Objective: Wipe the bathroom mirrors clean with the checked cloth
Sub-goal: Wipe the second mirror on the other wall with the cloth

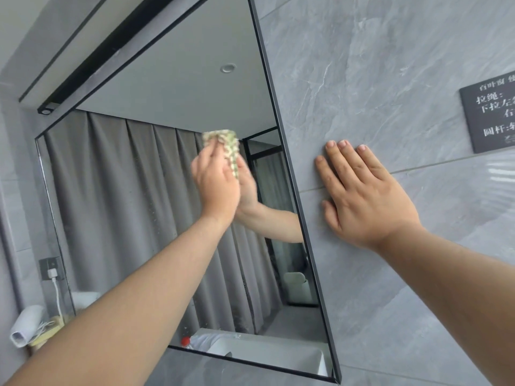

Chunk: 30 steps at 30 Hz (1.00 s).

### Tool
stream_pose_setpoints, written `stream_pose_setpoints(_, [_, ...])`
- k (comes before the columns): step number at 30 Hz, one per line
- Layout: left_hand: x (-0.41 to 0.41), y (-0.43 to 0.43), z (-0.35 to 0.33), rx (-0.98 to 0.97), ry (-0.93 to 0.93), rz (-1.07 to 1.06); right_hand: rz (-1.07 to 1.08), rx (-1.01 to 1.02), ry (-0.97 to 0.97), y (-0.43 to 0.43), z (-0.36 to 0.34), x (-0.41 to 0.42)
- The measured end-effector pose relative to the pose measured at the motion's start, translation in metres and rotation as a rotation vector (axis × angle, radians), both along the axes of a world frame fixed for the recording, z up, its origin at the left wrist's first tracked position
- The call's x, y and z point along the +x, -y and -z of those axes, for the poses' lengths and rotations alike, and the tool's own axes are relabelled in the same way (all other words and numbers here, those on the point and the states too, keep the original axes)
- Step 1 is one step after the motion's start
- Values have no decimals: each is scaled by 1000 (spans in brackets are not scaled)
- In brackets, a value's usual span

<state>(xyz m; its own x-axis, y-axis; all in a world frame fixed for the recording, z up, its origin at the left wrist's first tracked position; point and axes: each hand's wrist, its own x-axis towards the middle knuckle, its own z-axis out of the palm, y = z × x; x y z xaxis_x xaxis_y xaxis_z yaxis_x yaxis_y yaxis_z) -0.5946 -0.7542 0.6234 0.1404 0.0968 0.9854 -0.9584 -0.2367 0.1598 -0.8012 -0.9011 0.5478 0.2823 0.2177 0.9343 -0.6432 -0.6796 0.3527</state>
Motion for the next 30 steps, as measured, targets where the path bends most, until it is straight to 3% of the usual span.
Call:
stream_pose_setpoints(5, [-31, 16, 44, 255, 418, 5, -8, -4, 0, -1, 0, 0])
stream_pose_setpoints(13, [-10, 5, 140, 506, 765, -84, -6, 8, -5, -1, 0, -1])
stream_pose_setpoints(20, [12, -8, 112, 683, 993, -88, 8, 10, -10, -1, 0, -1])
stream_pose_setpoints(25, [10, -7, 56, 743, 920, -167, 5, 7, -6, -1, 0, -1])
stream_pose_setpoints(30, [-14, 3, -32, 538, 486, -139, 12, 5, -2, -1, 0, 0])
